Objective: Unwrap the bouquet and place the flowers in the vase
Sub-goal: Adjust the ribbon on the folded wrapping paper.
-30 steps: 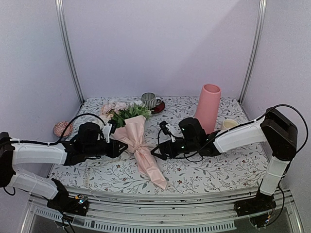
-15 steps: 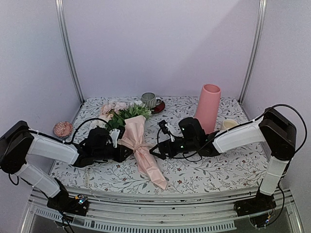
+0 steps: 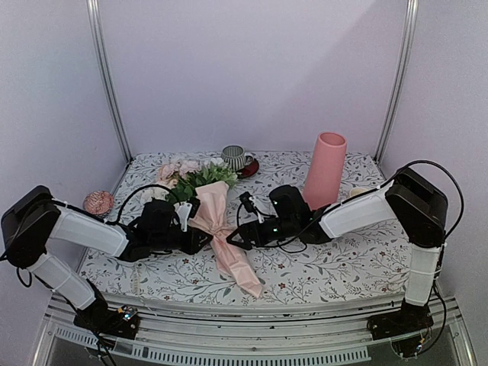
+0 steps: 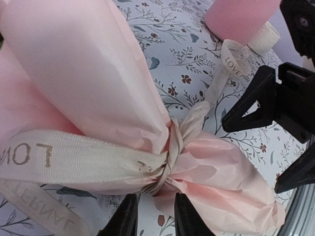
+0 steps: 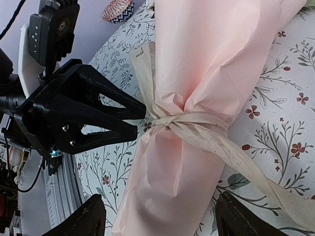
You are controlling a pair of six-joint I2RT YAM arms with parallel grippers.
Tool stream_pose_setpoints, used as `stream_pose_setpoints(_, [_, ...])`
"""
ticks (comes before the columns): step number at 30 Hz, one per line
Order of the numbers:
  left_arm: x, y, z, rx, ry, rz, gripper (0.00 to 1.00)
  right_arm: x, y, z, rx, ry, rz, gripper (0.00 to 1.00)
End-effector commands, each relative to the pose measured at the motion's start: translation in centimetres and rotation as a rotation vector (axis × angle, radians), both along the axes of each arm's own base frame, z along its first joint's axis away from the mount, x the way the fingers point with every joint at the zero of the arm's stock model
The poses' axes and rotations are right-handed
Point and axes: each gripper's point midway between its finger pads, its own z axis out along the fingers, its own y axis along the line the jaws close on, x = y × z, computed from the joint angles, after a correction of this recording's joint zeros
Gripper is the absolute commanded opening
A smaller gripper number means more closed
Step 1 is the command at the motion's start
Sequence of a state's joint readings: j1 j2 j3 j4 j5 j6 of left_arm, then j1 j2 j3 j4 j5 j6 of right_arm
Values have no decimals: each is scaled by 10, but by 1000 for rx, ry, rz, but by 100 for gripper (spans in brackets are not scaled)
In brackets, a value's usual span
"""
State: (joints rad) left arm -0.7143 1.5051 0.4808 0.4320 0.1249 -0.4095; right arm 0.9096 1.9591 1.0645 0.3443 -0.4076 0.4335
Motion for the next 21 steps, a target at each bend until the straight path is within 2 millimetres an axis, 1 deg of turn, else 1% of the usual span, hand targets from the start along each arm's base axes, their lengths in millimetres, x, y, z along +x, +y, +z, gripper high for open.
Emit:
stream_pose_setpoints(1, [7,-9,12,1,-56,-23,29,-2,10,-7,7,43,26,77])
stream_pose_setpoints(5, [13,-13,10,26,-59,-25,26,-5,14,-16,-3,74,47,73])
stream_pose_setpoints(7, [15,-13,5,46,-50,-21,24,-6,15,-20,-6,86,52,73])
stream_pose_setpoints(11, [18,-19,3,51,-51,-34,21,-7,15,-26,-17,102,52,72])
stream_pose_setpoints(13, [18,-21,1,60,-49,-42,20,-7,13,-30,-27,107,47,70])
stream_pose_setpoints(18, [18,-24,-7,84,-35,-50,19,-11,8,-42,-53,131,46,70])
stream_pose_setpoints(20, [18,-23,-11,97,-30,-46,15,-13,6,-46,-62,140,44,70])
stream_pose_setpoints(21, [18,-21,-12,104,-28,-40,12,-13,4,-49,-65,143,40,70])
